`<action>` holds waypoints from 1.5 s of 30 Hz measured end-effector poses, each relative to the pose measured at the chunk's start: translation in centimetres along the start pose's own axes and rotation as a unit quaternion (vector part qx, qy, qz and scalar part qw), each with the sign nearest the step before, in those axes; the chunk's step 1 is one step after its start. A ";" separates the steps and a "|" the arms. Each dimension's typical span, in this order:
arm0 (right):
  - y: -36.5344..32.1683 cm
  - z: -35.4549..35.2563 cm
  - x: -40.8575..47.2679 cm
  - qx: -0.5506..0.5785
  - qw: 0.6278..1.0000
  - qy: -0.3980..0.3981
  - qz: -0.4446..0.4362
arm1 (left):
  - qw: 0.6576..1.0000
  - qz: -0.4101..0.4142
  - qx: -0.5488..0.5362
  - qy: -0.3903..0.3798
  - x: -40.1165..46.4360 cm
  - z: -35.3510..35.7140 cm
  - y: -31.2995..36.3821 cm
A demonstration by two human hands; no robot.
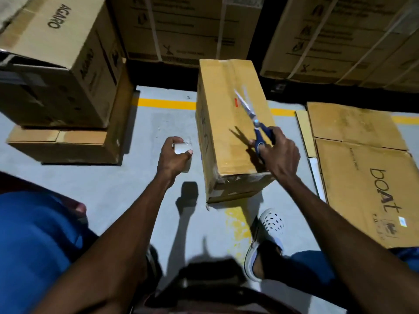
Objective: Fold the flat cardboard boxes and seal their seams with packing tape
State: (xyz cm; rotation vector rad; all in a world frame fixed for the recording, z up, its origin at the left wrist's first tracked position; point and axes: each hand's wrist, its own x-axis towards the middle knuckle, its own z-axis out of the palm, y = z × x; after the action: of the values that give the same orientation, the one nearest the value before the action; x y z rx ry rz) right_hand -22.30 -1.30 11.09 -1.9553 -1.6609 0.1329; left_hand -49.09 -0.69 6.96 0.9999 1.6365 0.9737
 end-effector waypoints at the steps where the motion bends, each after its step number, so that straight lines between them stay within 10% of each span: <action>1: 1.1 -0.5 1.3 -0.014 1.000 -0.001 0.021 | 1.000 0.003 -0.015 0.001 0.6 1.0 0.3; 14: 5.6 2.1 5.9 0.072 0.972 -0.047 0.219 | 0.977 -0.118 -0.164 0.060 3.2 9.7 4.0; 28: -0.1 1.3 -7.5 0.098 0.936 -0.063 0.332 | 0.981 -0.181 -0.072 0.001 -4.5 -2.5 -0.6; 45: -1.2 -2.4 -7.3 0.003 0.965 -0.181 0.190 | 0.987 -0.155 0.052 0.006 -7.1 -7.2 1.1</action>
State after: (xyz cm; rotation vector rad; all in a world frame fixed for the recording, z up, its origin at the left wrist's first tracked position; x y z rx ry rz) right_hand -23.95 -8.86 11.67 -2.3317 -1.4642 0.6746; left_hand -54.28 -7.90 11.82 0.7776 1.8027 0.6913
